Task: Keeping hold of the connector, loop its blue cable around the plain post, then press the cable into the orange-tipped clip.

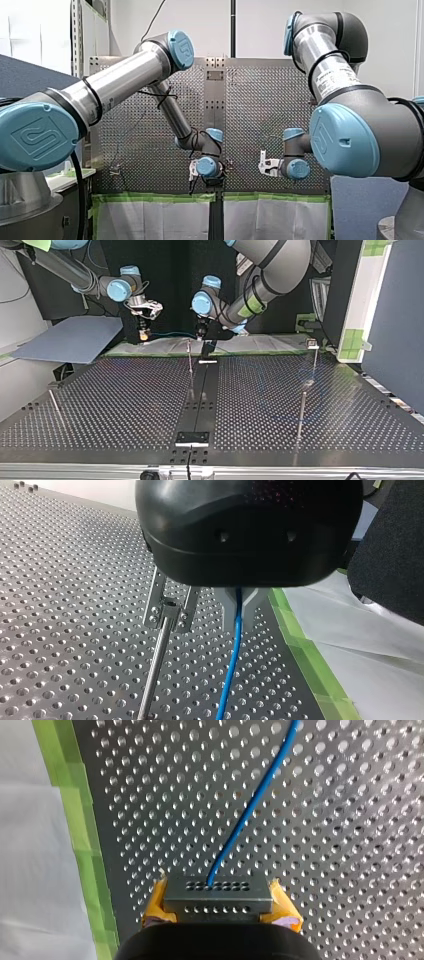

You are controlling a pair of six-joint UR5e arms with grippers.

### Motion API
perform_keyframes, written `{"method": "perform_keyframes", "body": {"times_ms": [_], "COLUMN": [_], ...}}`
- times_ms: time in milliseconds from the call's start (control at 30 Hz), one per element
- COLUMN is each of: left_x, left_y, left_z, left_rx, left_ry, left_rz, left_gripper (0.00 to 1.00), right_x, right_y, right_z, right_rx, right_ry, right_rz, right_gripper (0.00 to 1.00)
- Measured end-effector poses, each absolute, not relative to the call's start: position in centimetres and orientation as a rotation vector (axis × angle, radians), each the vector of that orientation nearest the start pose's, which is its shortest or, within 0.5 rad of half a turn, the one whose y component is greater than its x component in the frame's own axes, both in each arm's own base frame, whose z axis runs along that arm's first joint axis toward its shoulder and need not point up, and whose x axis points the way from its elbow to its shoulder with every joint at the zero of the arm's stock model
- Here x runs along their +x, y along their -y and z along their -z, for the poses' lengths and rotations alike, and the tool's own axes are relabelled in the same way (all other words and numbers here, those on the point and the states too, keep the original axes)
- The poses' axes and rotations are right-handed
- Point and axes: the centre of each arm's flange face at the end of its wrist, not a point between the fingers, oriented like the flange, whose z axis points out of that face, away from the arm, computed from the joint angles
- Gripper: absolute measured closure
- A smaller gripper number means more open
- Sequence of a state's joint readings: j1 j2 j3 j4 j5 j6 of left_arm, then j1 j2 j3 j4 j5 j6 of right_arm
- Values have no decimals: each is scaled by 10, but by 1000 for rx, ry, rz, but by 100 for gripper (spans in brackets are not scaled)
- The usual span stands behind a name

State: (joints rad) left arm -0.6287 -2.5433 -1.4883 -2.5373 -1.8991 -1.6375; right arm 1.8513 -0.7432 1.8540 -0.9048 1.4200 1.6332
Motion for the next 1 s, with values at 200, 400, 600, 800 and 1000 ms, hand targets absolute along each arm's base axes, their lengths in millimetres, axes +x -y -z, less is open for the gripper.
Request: {"method": "perform_keyframes", "body": {"times_ms": [200,400,600,800,1000], "left_x": [477,479,482,489,497], "left_y": [468,466,463,462,458], "left_z": [25,25,25,23,21], "left_rx": [280,273,268,265,258], "left_ry": [-1822,-1823,-1823,-1817,-1815], "left_rz": [182,175,172,181,184], "left_gripper": [100,100,100,100,100], "right_x": [301,297,297,300,300], "right_y": [502,500,506,512,515], "right_z": [26,51,54,51,50], "right_rx": [1690,1741,1751,1750,1741], "right_ry": [1179,1217,1223,1212,1207], "right_rz": [-1438,-1361,-1349,-1355,-1362], "right_gripper": [100,100,100,100,100]}}
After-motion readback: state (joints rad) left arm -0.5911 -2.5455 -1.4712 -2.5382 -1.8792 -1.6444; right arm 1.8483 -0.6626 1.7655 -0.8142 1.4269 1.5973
